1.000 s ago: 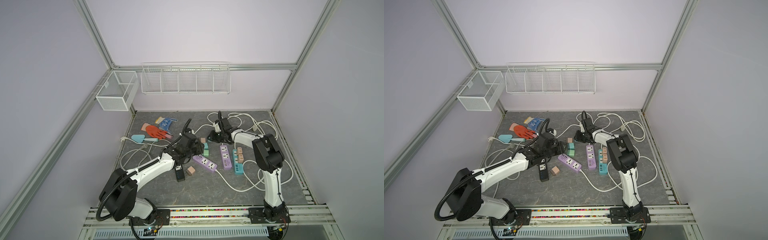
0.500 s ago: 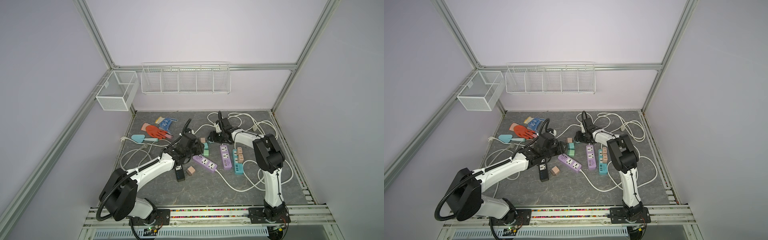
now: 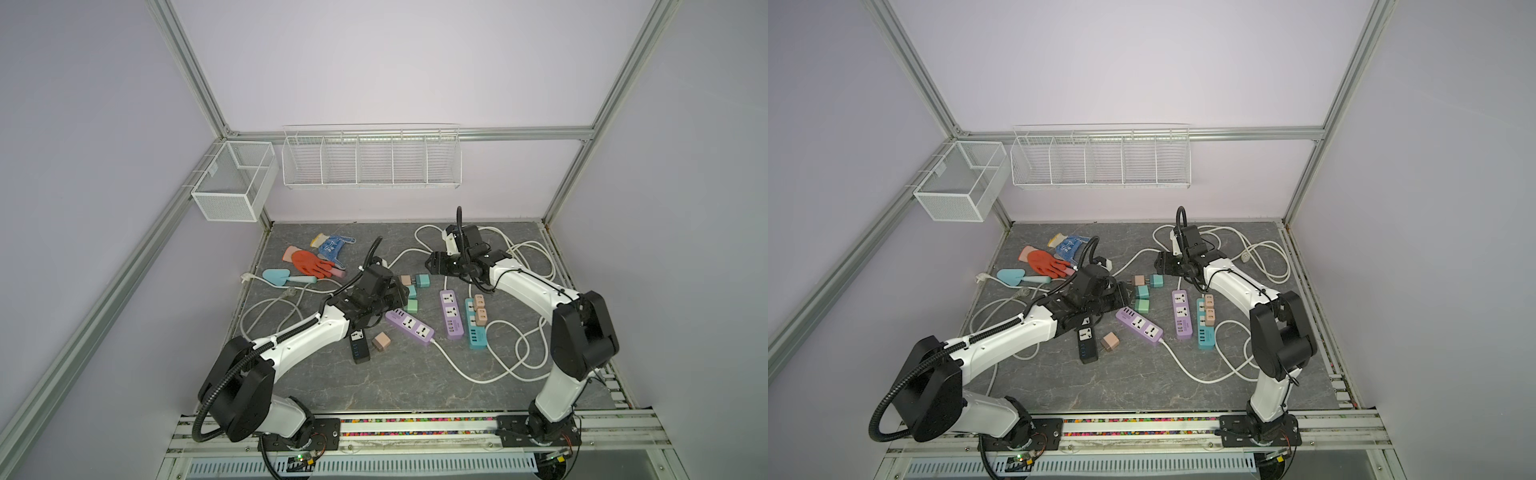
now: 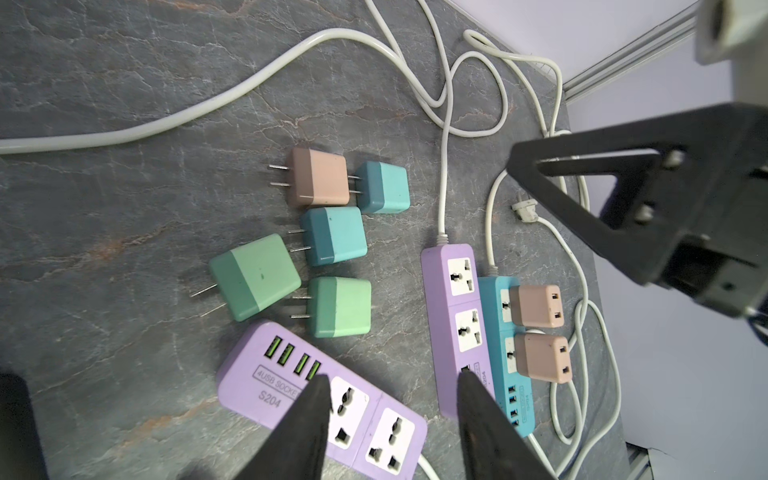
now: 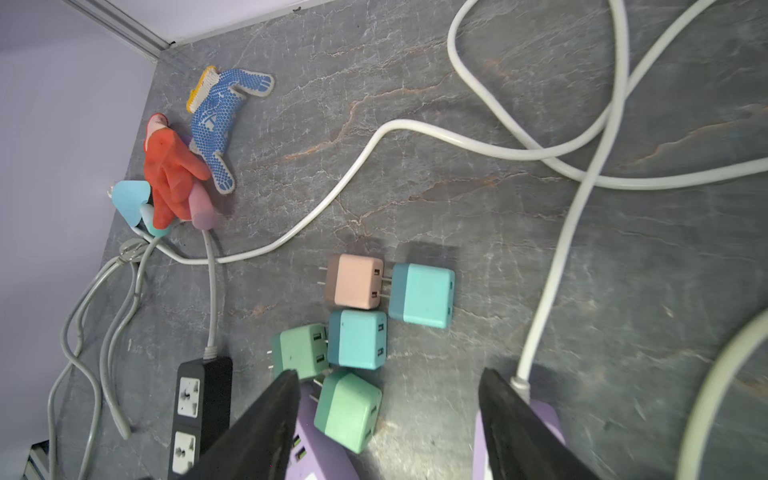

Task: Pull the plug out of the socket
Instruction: 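Lower the teal adapter beside the loose adapters and open the right gripper, then move the right gripper over the pink adapter while the left reaches the teal strip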

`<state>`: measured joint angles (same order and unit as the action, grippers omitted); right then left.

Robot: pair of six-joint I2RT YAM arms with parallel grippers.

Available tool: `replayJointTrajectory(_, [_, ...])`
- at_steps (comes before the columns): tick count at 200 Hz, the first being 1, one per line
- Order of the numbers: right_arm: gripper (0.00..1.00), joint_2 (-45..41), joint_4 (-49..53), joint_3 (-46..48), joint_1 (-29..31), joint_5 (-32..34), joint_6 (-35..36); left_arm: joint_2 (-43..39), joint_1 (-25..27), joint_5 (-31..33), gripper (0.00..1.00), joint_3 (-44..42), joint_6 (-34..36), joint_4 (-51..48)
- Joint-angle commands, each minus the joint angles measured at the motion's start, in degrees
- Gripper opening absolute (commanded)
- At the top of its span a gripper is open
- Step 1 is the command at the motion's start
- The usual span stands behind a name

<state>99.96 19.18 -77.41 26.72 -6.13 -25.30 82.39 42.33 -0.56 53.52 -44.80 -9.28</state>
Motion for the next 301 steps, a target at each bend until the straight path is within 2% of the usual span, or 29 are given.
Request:
replayJointTrajectory(1, [0.72, -4.9, 5.9, 2.2, -0.2, 3.0, 2.5, 0.4, -0.2, -1.6, 0.51, 1.8, -2.6, 1.2])
replayJointTrajectory(41, [0.76, -15.0, 9.3, 8.3, -0.3, 7.7, 3.1, 3.0, 1.6, -3.2, 0.51, 3.5, -3.9, 2.9])
replayJointTrajectory(94, [0.85, -23.7, 16.0, 12.9, -1.0, 12.8, 3.7, 12.1, 6.3, -6.6, 0.51, 13.0, -2.2, 2.4])
replayJointTrajectory(118, [0.89, -25.1, 18.4, 14.1, -1.8, 13.2, 3.9, 17.3, 7.5, -10.3, 0.51, 17.4, -1.4, 2.1])
replayJointTrajectory(160, [0.89, -24.7, 22.2, 14.3, -3.6, 14.4, 4.4, 23.9, 8.2, -12.0, 0.49, 21.0, -1.1, 3.9])
replayJointTrajectory(173, [0.89, -24.1, 22.6, 14.6, -4.7, 13.3, 4.4, 25.7, 8.3, -12.7, 0.46, 22.4, -1.1, 3.8])
replayJointTrajectory(237, [0.81, -20.4, 22.4, 15.5, -8.1, 9.9, 4.5, 32.8, 9.3, -15.3, 0.4, 29.4, -0.3, 1.0])
replayJointTrajectory(301, [0.69, -17.9, 19.7, 17.1, -11.3, 7.4, 5.2, 39.2, 11.0, -14.6, 0.36, 35.4, -0.6, 0.2])
